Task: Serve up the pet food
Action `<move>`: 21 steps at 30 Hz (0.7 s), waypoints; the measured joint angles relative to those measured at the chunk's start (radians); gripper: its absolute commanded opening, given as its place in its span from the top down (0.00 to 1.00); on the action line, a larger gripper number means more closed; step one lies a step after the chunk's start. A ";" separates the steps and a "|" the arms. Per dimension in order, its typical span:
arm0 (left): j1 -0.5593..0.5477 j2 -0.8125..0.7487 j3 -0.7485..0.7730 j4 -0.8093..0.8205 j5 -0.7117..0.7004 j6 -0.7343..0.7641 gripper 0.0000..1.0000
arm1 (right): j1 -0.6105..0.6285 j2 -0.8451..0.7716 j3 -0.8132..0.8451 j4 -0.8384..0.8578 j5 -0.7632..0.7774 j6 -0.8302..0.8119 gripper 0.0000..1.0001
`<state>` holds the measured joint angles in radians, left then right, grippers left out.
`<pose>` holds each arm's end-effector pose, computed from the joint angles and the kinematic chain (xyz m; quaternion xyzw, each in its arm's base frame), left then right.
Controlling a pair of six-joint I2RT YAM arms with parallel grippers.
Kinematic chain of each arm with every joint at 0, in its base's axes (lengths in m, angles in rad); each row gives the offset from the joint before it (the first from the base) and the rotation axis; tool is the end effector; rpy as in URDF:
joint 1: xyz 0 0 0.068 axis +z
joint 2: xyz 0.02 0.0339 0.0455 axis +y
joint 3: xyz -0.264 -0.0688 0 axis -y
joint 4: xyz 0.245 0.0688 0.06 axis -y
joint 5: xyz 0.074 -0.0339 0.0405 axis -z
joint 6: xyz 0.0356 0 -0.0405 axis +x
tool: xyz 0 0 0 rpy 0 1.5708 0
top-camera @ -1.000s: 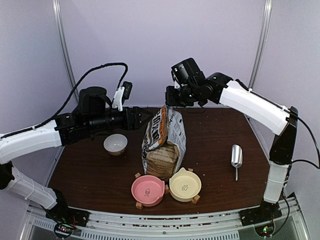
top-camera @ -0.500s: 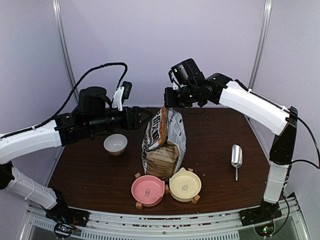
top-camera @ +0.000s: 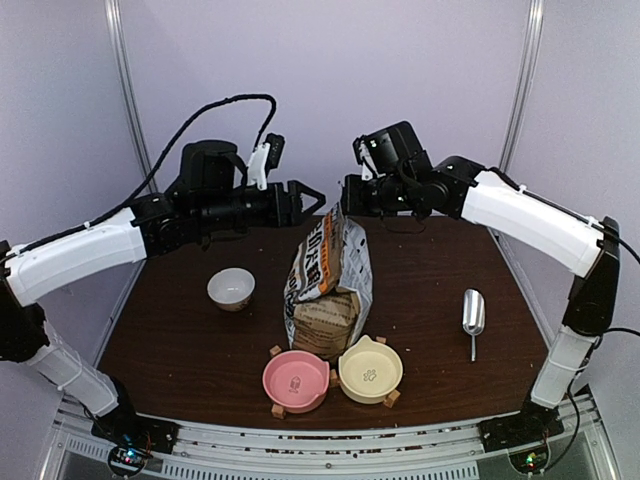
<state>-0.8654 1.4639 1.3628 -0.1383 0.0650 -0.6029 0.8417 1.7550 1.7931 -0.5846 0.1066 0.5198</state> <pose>0.2239 -0.2665 0.3850 0.1228 0.7767 -0.4325 0.4411 0.2722 0.2990 0.3855 -0.1137 0.8634 0.2719 0.4095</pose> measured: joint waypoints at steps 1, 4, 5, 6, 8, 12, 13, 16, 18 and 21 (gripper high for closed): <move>0.003 0.019 0.019 -0.002 0.008 0.000 0.31 | -0.005 -0.008 -0.016 0.014 -0.007 0.001 1.00; 0.014 0.076 0.070 -0.015 0.033 -0.002 0.31 | -0.019 -0.023 -0.053 0.053 -0.036 0.004 1.00; 0.019 0.095 0.087 -0.022 0.045 -0.006 0.31 | -0.024 -0.028 -0.066 0.068 -0.048 0.005 1.00; 0.022 0.113 0.102 -0.023 0.056 -0.008 0.31 | -0.026 -0.033 -0.074 0.076 -0.056 0.006 1.00; 0.029 0.146 0.125 -0.031 0.082 -0.014 0.31 | -0.037 -0.050 -0.106 0.110 -0.084 0.010 1.00; 0.037 0.190 0.164 -0.061 0.119 -0.022 0.32 | -0.053 -0.076 -0.158 0.165 -0.139 0.016 1.00; 0.039 0.200 0.172 -0.069 0.126 -0.024 0.32 | -0.055 -0.079 -0.165 0.173 -0.152 0.019 1.00; 0.042 0.217 0.190 -0.080 0.143 -0.027 0.32 | -0.058 -0.082 -0.175 0.191 -0.174 0.026 1.00; 0.046 0.226 0.204 -0.090 0.155 -0.028 0.32 | -0.059 -0.083 -0.180 0.202 -0.183 0.027 1.00; 0.051 0.242 0.220 -0.103 0.167 -0.028 0.32 | -0.061 -0.083 -0.184 0.210 -0.193 0.027 1.00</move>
<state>-0.8143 1.7058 1.5833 -0.2413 0.2321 -0.6312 0.7811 1.6718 1.6093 -0.3748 -0.0864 0.5465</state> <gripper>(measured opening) 0.683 0.014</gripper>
